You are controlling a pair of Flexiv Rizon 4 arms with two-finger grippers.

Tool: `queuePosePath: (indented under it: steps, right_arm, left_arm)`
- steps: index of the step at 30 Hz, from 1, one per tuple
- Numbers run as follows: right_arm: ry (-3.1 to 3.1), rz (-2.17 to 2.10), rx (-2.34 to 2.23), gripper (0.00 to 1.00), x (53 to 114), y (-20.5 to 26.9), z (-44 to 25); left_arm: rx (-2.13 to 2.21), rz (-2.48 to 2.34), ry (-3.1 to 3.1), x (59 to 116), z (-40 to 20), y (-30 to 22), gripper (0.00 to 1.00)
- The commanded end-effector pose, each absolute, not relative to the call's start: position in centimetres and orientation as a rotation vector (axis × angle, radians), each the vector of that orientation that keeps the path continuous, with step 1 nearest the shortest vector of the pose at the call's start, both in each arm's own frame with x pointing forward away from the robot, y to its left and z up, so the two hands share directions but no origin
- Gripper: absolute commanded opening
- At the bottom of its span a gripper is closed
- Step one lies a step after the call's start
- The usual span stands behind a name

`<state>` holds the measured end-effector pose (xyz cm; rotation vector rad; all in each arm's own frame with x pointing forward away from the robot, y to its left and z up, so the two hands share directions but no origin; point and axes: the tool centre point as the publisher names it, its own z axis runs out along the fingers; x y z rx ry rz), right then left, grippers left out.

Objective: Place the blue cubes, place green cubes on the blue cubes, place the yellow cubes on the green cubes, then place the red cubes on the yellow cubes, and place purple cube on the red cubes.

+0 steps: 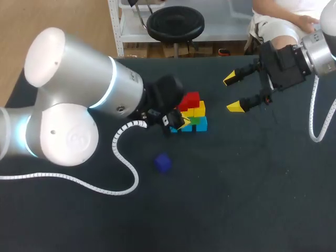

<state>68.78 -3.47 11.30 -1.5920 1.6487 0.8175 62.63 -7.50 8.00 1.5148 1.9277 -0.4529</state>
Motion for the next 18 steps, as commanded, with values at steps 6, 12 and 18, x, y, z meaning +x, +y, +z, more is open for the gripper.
queuePosePath:
  steps: [6, 12, 18]
  right_arm:
    - [1.647, 0.816, -1.591, 1.00, 68.7, -3.5, 11.3]
    - [1.647, 0.816, -1.591, 1.00, 68.7, -3.5, 11.3]
    - [1.647, 0.816, -1.591, 1.00, 68.7, -3.5, 11.3]
  left_arm:
    - [1.433, -0.420, 1.962, 61.3, 7.9, -5.7, 0.00]
    - [1.420, -0.377, 1.955, 62.6, 8.5, -6.1, 0.00]
    - [1.415, -0.300, 1.919, 63.3, 9.3, -6.7, 0.00]
